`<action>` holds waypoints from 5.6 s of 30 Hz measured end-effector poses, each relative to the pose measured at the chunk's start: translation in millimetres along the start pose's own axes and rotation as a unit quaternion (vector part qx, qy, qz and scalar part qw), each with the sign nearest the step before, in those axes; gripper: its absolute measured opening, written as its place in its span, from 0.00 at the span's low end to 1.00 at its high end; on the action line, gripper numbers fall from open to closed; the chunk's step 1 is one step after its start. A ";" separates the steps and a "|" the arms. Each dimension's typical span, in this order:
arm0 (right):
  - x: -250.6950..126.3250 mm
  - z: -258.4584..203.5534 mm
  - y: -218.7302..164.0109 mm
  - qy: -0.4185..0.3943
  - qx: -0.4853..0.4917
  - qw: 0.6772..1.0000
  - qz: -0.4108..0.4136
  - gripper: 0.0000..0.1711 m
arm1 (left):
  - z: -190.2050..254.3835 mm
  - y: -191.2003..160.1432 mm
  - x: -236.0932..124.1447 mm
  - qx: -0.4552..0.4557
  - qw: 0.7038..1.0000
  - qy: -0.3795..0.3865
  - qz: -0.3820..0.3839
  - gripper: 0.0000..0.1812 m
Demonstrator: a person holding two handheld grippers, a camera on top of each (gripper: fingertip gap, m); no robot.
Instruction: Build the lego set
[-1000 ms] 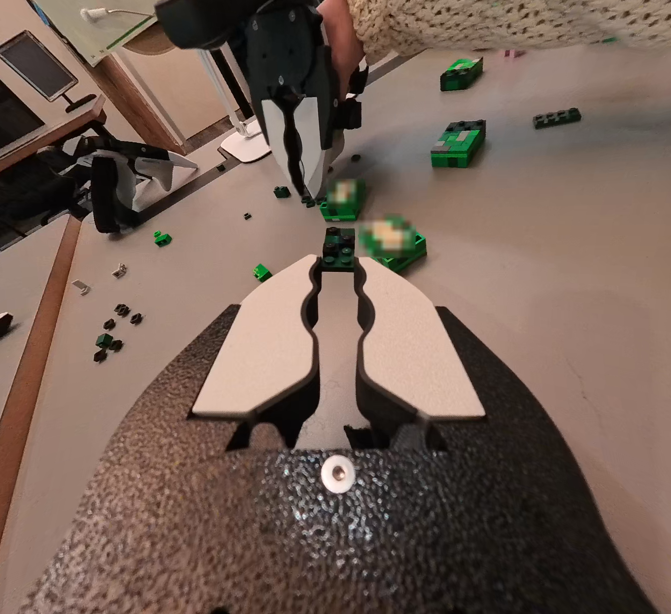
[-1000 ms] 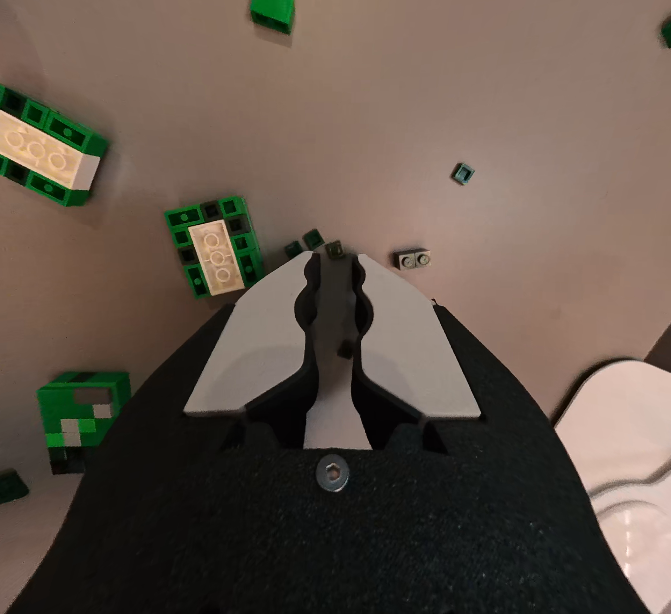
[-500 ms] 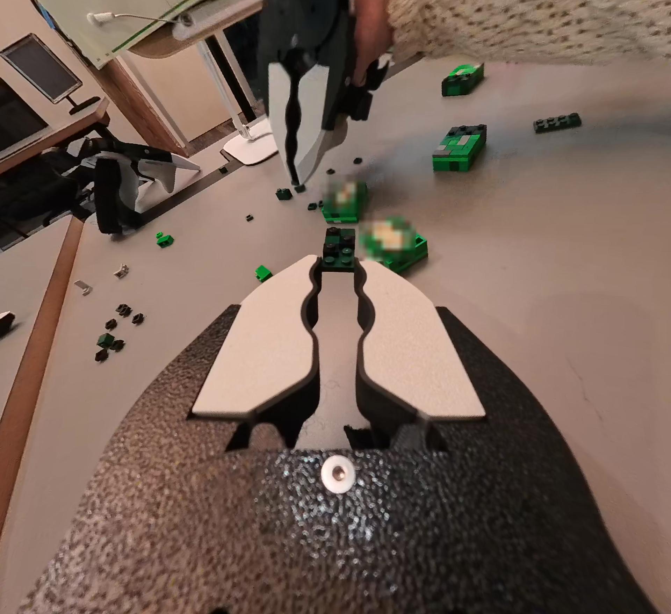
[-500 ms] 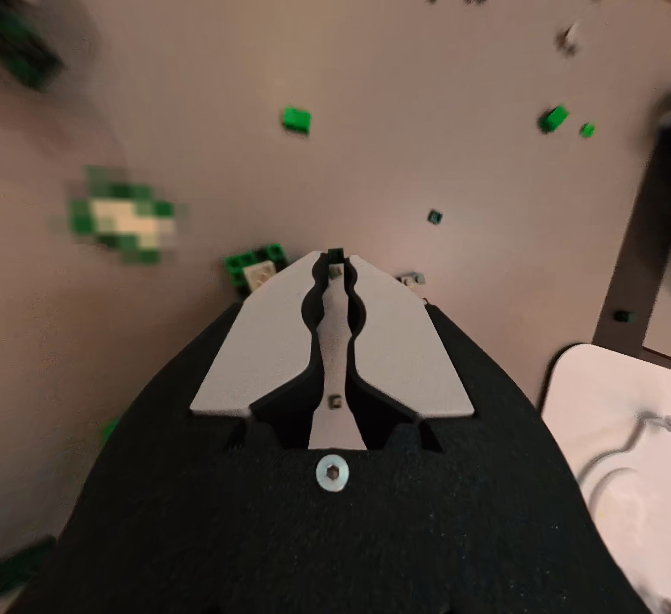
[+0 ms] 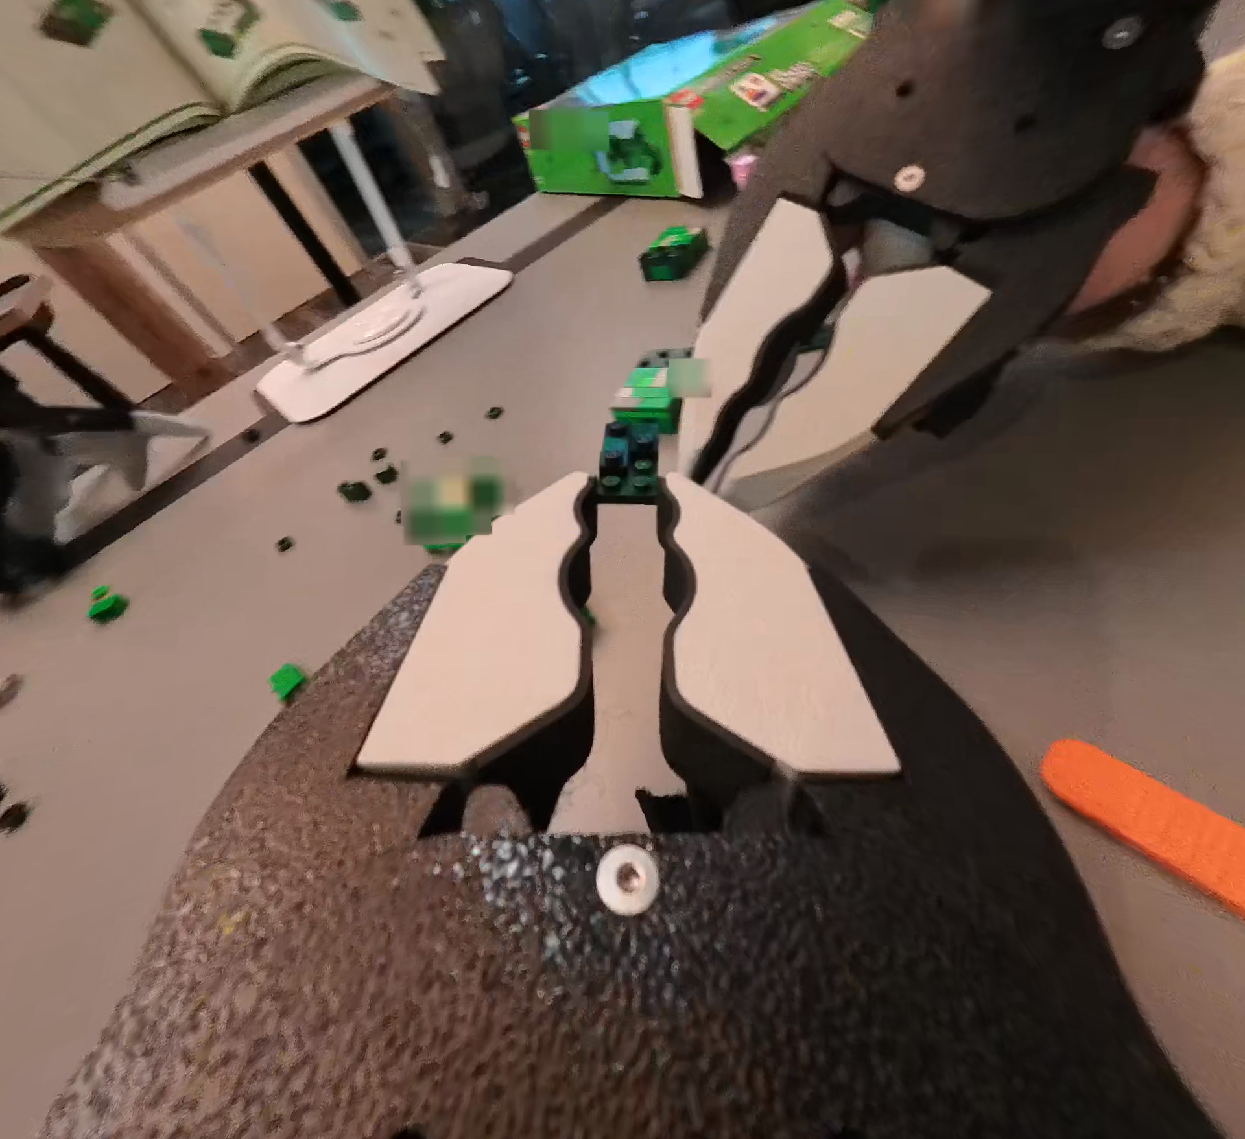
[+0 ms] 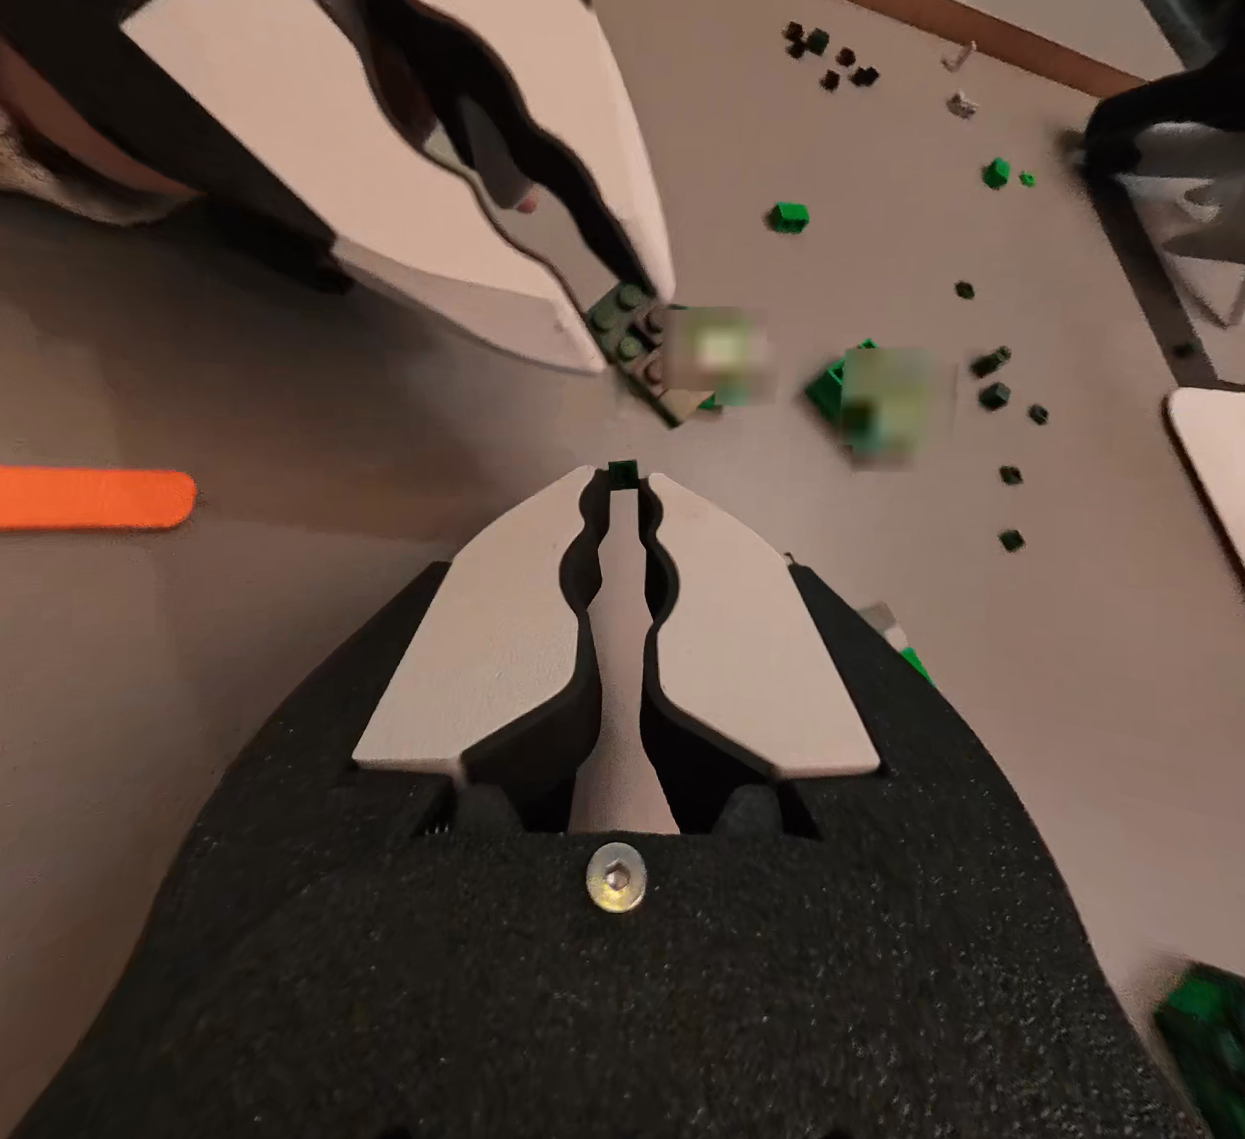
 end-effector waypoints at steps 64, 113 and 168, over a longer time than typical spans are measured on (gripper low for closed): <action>-42.0 20.3 -25.2 0.159 0.037 0.973 -0.164 0.14 | 16.5 -9.2 8.1 0.054 0.997 -0.024 -0.050 0.09; -43.7 -17.6 28.4 0.159 0.022 0.987 0.012 0.04 | 27.3 5.6 -2.0 -0.176 0.956 -0.233 -0.018 0.09; -22.4 -47.9 2.1 -0.187 -0.419 0.888 0.025 0.05 | 15.9 -4.5 8.5 -0.247 0.936 -0.247 -0.037 0.09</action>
Point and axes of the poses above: each gripper's, where its closed fingertips meet, x out along the fingers, y out of its top, z = x × y across the jaws, the point moved 6 cm from there along -x, back along the fingers, and after that the axes turned 3 degrees about z, right-handed, at the moved point
